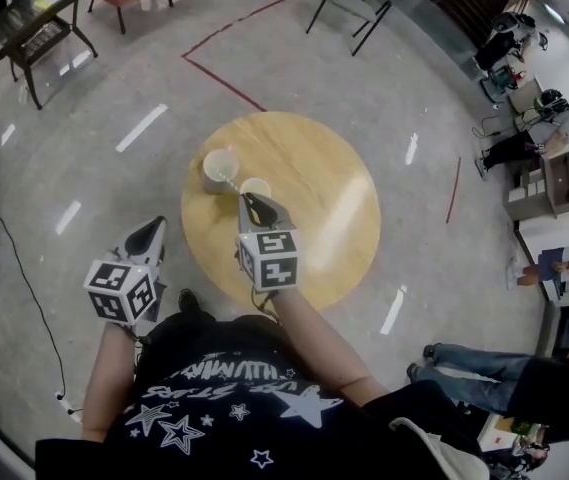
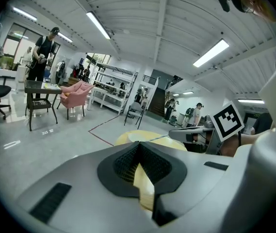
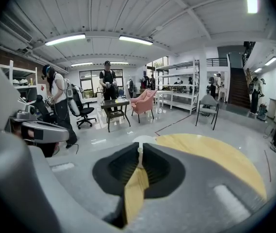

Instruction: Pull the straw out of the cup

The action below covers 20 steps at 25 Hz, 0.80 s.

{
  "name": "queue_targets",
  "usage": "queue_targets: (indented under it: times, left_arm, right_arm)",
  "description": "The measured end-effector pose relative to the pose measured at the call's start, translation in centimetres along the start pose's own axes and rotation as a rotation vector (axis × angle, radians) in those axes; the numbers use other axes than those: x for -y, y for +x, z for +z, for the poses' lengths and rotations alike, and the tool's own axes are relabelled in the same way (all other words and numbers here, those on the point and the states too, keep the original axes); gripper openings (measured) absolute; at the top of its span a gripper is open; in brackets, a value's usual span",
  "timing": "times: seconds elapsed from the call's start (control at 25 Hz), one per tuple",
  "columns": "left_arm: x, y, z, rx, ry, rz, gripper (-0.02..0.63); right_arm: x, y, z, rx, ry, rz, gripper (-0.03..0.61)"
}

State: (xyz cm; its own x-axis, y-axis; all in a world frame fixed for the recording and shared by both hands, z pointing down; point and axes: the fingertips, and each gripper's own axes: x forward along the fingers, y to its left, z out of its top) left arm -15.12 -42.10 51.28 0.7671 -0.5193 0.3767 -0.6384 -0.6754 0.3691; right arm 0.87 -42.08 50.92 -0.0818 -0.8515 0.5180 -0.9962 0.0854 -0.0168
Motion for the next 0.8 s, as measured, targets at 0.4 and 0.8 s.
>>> queue_targets:
  times: [0.4,0.8]
  left_arm:
    - [4.1,0.0,0.1,0.017,0.035,0.025,0.006]
    - [8.6,1.2,-0.6,0.024,0.042,0.053,0.006]
  right_arm:
    - [1.5,-3.6,1.0,0.072,-0.002,0.054,0.021]
    - [4.4,-6.8,0.2,0.103,0.019,0.117,0.021]
